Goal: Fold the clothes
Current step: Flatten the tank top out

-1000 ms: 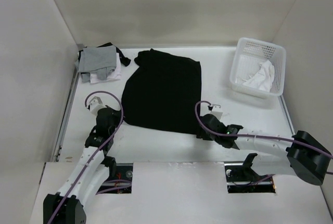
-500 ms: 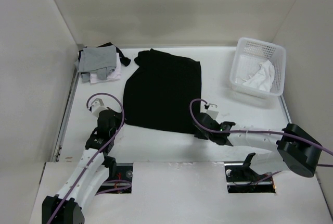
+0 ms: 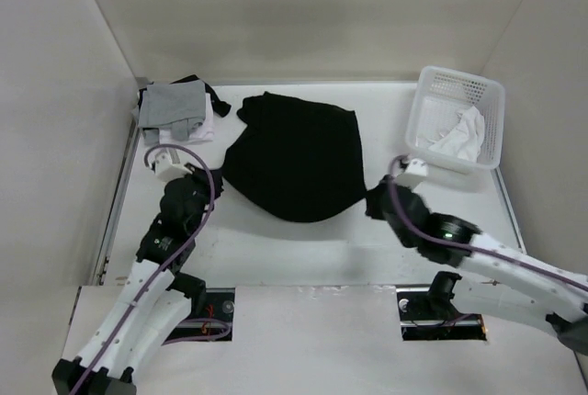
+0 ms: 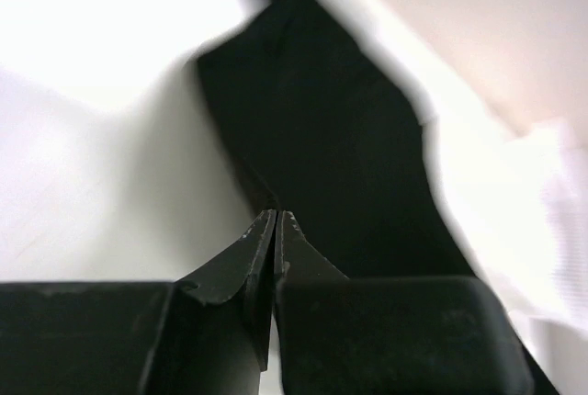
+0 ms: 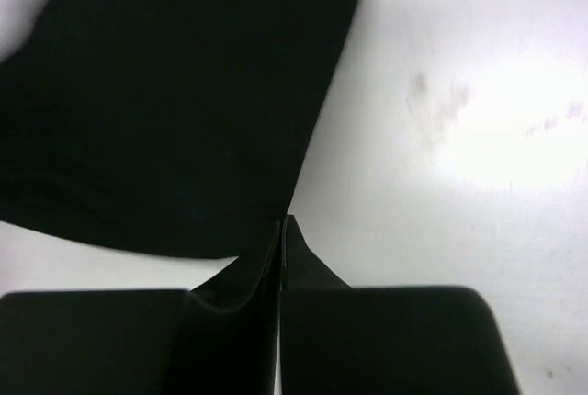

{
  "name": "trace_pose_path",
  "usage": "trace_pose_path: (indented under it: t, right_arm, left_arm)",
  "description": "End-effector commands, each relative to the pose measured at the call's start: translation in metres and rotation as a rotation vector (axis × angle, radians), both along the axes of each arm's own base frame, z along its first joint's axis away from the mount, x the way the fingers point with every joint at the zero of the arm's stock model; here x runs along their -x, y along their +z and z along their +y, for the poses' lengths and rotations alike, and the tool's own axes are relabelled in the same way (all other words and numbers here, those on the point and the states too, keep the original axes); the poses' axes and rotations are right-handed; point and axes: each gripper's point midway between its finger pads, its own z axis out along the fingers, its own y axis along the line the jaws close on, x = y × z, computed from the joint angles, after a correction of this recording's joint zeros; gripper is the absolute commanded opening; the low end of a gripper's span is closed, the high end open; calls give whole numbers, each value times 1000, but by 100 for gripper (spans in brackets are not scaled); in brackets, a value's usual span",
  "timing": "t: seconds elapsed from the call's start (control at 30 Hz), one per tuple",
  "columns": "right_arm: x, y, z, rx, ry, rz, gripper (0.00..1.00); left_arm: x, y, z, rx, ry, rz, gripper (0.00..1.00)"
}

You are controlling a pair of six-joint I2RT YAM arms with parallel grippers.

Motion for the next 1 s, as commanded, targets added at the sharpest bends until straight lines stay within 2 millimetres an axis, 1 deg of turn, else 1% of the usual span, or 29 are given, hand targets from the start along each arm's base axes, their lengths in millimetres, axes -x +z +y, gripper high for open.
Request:
trace_pose_path:
  t: [0.0, 0.03, 0.07, 0.1, 0.13, 0.17, 0.2, 0.23, 0.27, 0.3, 0.33, 0.37, 0.43, 0.5, 0.53, 0.57, 0.6, 0.63, 0.67, 0.7, 0.73, 0.77, 0.8, 0.83, 0.87, 0.93, 0.97]
  right_arm:
    - [9, 181, -62, -116, -107, -398, 0]
    - [17, 212, -74, -149, -112, -453, 0]
    - [26, 246, -86, -185, -111, -508, 0]
    - [30, 264, -92, -205, -112, -536, 0]
    - [35, 287, -99, -231, -108, -570, 0]
    - [41, 322, -107, -259, -93, -623, 0]
    - [44, 342, -111, -278, -84, -653, 0]
    - [47, 359, -112, -293, -71, -680, 0]
    - [49, 378, -114, -300, -57, -716, 0]
    - [49, 390, -115, -295, -57, -737, 0]
    - [49, 401, -116, -286, -62, -756, 0]
    - [50, 412, -115, -277, -61, -775, 0]
    - [50, 422, -111, -262, -54, -801, 0]
    - [48, 429, -98, -232, -37, -831, 0]
    - [46, 429, -95, -219, -38, -839, 0]
    - [37, 425, -82, -161, -54, -851, 0]
    - [28, 418, -74, -115, -68, -854, 0]
    - [10, 403, -56, -61, -64, -842, 0]
    - [-8, 385, -41, -38, -50, -811, 0]
    - [-26, 370, -31, -23, -32, -777, 0]
    - [-52, 347, -21, -36, -4, -715, 0]
    - [-66, 334, -15, -52, 18, -680, 0]
    - [-100, 314, -12, -102, 37, -625, 0]
    - [-115, 307, -14, -118, 33, -607, 0]
    - [-140, 298, -14, -142, 33, -581, 0]
    - [-182, 293, -15, -151, 34, -545, 0]
    - [-195, 295, -15, -147, 33, -543, 0]
  left_arm:
    - [5, 173, -3, 67, 8, -422, 0]
    - [15, 210, -1, 85, 16, -507, 0]
    - [27, 248, 6, 106, 37, -599, 0]
    - [33, 264, 9, 117, 48, -637, 0]
    - [42, 287, 15, 131, 65, -692, 0]
    - [56, 317, 23, 148, 79, -763, 0]
    - [64, 335, 28, 156, 87, -804, 0]
    - [79, 365, 37, 158, 104, -873, 0]
    - [87, 380, 43, 158, 114, -907, 0]
    - [96, 398, 48, 160, 118, -942, 0]
    - [101, 409, 51, 151, 123, -961, 0]
    - [103, 418, 54, 138, 133, -974, 0]
    - [100, 424, 55, 113, 148, -974, 0]
    - [92, 423, 52, 87, 152, -958, 0]
    - [85, 420, 48, 75, 148, -946, 0]
    - [62, 403, 33, 45, 130, -892, 0]
    - [44, 387, 23, 20, 120, -846, 0]
    - [18, 359, 12, -16, 119, -775, 0]
    - [-8, 327, 3, -42, 125, -705, 0]
    - [-35, 289, -2, -55, 134, -632, 0]
    - [-45, 273, -2, -56, 141, -600, 0]
    - [-63, 245, 0, -43, 151, -547, 0]
    - [-92, 213, 10, -8, 167, -476, 0]
    - [-103, 203, 14, 6, 170, -450, 0]
    - [-124, 191, 21, 50, 168, -416, 0]
    - [-154, 189, 25, 74, 149, -389, 0]
    - [-172, 201, 24, 86, 132, -395, 0]
